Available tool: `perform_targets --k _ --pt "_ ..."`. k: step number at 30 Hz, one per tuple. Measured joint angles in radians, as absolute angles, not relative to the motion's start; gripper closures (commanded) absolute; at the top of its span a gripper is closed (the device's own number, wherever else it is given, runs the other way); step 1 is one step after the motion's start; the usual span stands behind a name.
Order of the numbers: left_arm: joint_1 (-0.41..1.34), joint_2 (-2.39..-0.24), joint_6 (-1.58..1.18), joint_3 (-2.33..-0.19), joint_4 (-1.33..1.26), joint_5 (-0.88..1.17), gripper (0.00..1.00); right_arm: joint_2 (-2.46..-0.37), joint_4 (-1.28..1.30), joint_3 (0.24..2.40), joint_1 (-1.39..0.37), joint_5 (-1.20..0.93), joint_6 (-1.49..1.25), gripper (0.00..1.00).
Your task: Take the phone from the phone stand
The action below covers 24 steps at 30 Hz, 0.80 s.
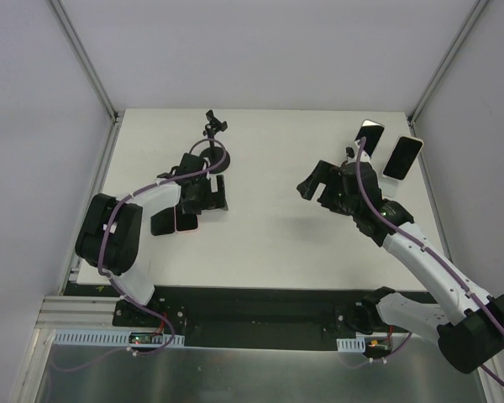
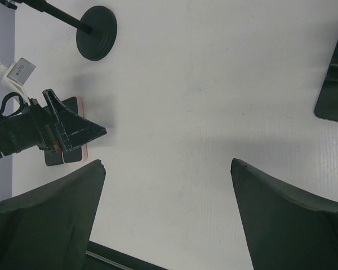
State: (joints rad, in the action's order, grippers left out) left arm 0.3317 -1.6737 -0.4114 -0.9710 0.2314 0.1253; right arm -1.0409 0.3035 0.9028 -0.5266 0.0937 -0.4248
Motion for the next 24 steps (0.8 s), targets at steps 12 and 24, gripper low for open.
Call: perform_targets --k 12,24 --pt "0.305 -1.568 -0.427 -0.884 0.252 0.122 0.01 -1.086 0.348 0.933 -0.476 0.101 -0.321 0.04" --pt "0.293 -1.186 -0.380 -0.863 0.292 0.103 0.01 -1.220 0.405 0.979 -0.306 0.199 -0.184 0.04"
